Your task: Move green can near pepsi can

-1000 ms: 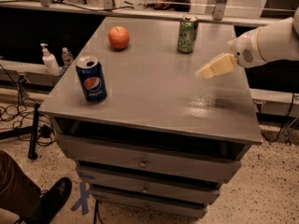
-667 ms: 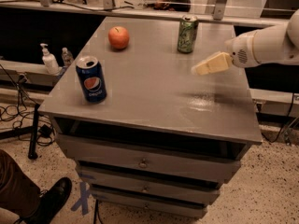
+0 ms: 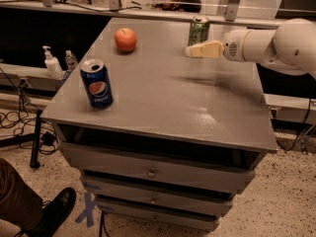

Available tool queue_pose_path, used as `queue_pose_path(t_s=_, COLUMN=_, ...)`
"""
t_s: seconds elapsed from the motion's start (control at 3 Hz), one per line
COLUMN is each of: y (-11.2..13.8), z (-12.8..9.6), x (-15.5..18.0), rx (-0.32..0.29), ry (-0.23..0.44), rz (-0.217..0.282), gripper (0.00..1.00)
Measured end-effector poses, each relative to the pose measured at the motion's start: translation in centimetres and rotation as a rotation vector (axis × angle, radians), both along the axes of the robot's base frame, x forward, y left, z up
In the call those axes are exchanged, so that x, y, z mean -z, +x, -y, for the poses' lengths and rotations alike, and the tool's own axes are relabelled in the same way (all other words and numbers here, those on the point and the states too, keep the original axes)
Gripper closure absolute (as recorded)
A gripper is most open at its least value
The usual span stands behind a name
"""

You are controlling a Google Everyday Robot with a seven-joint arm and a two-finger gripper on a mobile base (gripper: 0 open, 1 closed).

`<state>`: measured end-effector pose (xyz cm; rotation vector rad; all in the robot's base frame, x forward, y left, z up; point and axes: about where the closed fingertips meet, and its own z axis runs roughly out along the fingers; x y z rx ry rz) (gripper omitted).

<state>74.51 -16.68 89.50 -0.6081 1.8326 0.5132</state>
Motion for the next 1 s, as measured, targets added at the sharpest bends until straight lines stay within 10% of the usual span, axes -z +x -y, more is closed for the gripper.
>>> queue_pose_path(t_s=0.67, y=6.4, z=-2.8, x=1.2, rx=0.037, ry=0.083, rz=0.082, gripper=0.0)
queue_pose_path(t_s=1.0, y=7.9, z=-3.6, x=1.6, rx=0.041, ry=0.087, rz=0.109, gripper=0.18)
